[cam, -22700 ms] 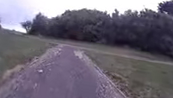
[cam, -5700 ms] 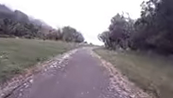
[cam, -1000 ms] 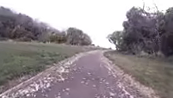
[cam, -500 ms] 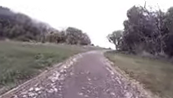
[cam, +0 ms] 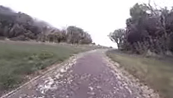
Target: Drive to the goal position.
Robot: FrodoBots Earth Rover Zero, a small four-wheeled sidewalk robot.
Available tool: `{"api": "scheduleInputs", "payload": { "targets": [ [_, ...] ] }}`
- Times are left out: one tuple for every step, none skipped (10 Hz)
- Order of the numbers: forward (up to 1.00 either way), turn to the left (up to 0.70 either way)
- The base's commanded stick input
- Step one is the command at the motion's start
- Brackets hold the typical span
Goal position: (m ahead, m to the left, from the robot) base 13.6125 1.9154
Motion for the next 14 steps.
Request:
{"api": "scheduleInputs", "payload": {
  "targets": [
    [0.85,-0.32],
    [0.85,-0.33],
    [0.85,-0.32],
    [0.85,-0.29],
    [0.85,-0.11],
    [0.85,0.0],
    [0.85,0.0],
    [0.85,0.0],
    [0.85,0.0],
    [0.85,0.0],
    [0.85,0.0],
    [0.85,0.0],
    [0.85,0.0],
    [0.85,0.0]
  ]
}}
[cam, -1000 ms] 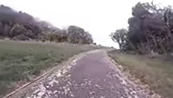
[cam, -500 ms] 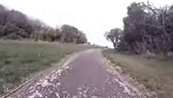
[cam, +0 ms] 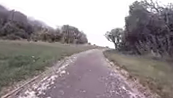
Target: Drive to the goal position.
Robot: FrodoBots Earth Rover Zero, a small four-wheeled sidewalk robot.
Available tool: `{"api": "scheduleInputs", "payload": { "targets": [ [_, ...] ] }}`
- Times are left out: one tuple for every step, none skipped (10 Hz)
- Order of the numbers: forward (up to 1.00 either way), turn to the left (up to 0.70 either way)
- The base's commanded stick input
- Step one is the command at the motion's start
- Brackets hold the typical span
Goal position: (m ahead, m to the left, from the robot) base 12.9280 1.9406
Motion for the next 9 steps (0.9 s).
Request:
{"api": "scheduleInputs", "payload": {
  "targets": [
    [0.85,0.0],
    [0.85,0.0],
    [0.85,0.0],
    [0.85,-0.01],
    [0.85,-0.09],
    [0.85,-0.28],
    [0.85,-0.33],
    [0.85,-0.34],
    [0.85,-0.23]
  ]
}}
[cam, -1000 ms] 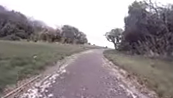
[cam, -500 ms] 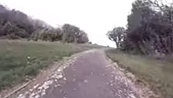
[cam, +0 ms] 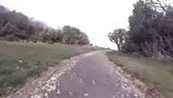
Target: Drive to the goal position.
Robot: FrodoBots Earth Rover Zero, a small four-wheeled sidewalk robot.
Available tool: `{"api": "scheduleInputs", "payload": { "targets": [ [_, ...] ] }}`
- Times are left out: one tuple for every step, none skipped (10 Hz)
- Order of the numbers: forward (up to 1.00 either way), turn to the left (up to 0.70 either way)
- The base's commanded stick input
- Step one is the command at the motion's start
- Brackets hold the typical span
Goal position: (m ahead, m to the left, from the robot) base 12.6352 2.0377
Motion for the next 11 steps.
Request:
{"api": "scheduleInputs", "payload": {
  "targets": [
    [0.85,-0.04],
    [0.85,0.0],
    [0.85,0.0],
    [0.85,0.0],
    [0.85,0.0],
    [0.85,0.0],
    [0.85,0.0],
    [0.85,0.0],
    [0.85,0.0],
    [0.85,0.0],
    [0.85,0.0]
  ]
}}
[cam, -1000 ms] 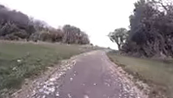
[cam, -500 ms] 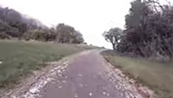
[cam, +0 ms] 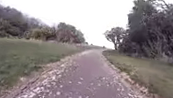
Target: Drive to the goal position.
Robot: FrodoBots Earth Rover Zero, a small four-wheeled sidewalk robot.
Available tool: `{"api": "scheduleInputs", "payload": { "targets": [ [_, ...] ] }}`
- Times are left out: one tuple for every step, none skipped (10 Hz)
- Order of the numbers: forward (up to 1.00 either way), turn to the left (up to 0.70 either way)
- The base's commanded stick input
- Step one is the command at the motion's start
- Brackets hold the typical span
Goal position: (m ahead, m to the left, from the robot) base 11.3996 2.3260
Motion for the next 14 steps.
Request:
{"api": "scheduleInputs", "payload": {
  "targets": [
    [0.85,0.0],
    [0.85,0.0],
    [0.85,0.0],
    [0.85,-0.01],
    [0.85,-0.04],
    [0.85,-0.22],
    [0.85,-0.34],
    [0.85,-0.34],
    [0.85,-0.34],
    [0.85,-0.34],
    [0.85,-0.14],
    [0.85,-0.03],
    [0.85,0.0],
    [0.85,0.0]
  ]
}}
